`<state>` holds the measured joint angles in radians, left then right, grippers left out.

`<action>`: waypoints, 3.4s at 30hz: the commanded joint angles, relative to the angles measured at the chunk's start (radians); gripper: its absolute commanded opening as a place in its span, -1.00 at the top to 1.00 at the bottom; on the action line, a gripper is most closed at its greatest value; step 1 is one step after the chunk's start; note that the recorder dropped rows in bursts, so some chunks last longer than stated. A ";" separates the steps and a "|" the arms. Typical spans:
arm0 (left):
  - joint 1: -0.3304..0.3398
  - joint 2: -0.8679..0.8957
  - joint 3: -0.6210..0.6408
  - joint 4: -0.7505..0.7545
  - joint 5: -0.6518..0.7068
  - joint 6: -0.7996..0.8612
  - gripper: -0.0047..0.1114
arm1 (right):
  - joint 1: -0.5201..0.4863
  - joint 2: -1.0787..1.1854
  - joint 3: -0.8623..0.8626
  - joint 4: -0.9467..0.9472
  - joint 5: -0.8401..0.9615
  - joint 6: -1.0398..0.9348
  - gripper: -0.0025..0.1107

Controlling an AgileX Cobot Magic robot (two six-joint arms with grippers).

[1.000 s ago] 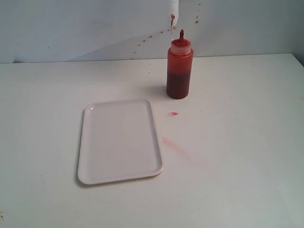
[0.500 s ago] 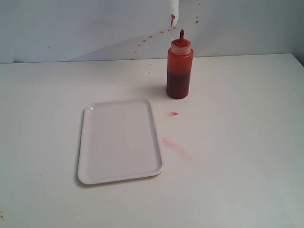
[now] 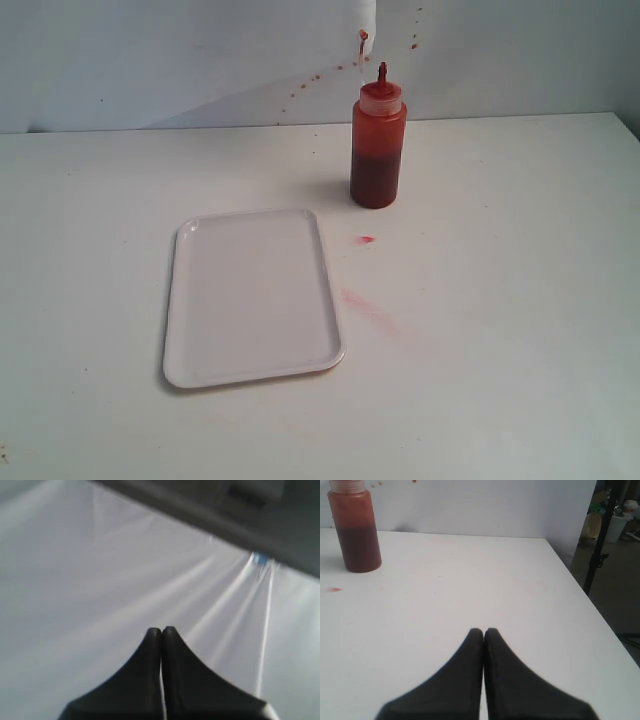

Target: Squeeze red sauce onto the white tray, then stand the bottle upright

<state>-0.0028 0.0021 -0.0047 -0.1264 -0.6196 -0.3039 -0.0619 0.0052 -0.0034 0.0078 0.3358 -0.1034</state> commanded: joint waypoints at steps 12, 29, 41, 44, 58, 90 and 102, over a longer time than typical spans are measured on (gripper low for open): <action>0.003 0.295 -0.167 0.179 -0.110 -0.162 0.92 | 0.003 -0.005 0.003 0.004 -0.009 0.005 0.96; -0.034 1.843 -0.865 1.296 -0.601 -0.433 0.92 | 0.003 -0.005 0.003 0.004 -0.009 0.002 0.96; -0.221 2.385 -1.435 1.285 -0.593 -0.456 0.88 | 0.003 -0.005 0.003 0.004 -0.009 0.004 0.96; -0.237 2.451 -1.523 1.285 -0.557 -0.580 0.57 | 0.003 -0.005 0.003 0.004 -0.009 0.004 0.96; -0.340 2.501 -1.537 0.991 -0.268 -0.523 -0.85 | 0.003 -0.005 0.003 0.004 -0.009 0.004 0.96; -0.462 2.689 -1.811 0.660 -0.058 -0.185 -0.85 | 0.003 -0.005 0.003 0.004 -0.009 0.004 0.96; -0.462 2.688 -1.813 0.668 0.010 -0.110 -0.83 | 0.003 -0.005 0.003 0.004 -0.009 0.004 0.96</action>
<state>-0.4640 2.6902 -1.8122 0.5467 -0.6201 -0.4179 -0.0619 0.0052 -0.0034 0.0097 0.3358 -0.1016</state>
